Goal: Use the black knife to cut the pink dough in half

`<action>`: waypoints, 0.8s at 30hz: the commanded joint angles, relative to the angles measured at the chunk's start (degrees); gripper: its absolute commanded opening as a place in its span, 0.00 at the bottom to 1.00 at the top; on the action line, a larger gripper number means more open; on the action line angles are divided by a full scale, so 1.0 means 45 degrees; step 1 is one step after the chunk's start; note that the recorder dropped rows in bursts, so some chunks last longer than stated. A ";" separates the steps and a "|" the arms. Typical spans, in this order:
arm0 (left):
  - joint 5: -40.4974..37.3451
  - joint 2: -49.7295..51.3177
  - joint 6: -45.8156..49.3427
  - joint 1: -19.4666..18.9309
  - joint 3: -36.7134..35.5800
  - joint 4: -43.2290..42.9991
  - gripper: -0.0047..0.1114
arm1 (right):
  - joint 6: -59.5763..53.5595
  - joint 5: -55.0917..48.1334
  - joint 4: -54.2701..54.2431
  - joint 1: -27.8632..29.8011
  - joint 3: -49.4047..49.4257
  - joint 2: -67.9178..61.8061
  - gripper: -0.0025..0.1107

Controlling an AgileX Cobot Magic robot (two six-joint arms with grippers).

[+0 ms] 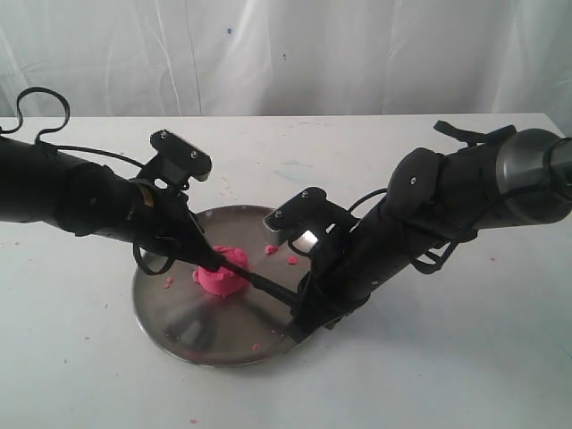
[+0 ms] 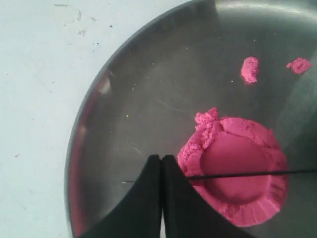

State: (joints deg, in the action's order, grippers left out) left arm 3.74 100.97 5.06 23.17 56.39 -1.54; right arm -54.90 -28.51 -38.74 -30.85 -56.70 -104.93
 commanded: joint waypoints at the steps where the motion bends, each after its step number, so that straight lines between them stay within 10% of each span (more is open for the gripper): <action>1: 0.0791 0.0370 -0.0014 -0.0048 -0.0082 -0.0044 0.04 | 0.0305 -0.0061 -0.0022 0.0001 0.0058 0.0000 0.02; 24: 0.1791 0.1640 0.0008 -0.0048 -0.0082 -0.0044 0.04 | 0.0408 -0.0163 -0.0100 0.0001 0.0035 -0.0338 0.02</action>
State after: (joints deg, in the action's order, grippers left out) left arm 14.03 107.52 5.16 23.17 56.39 -1.65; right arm -53.83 -28.99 -38.84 -30.85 -56.70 -105.37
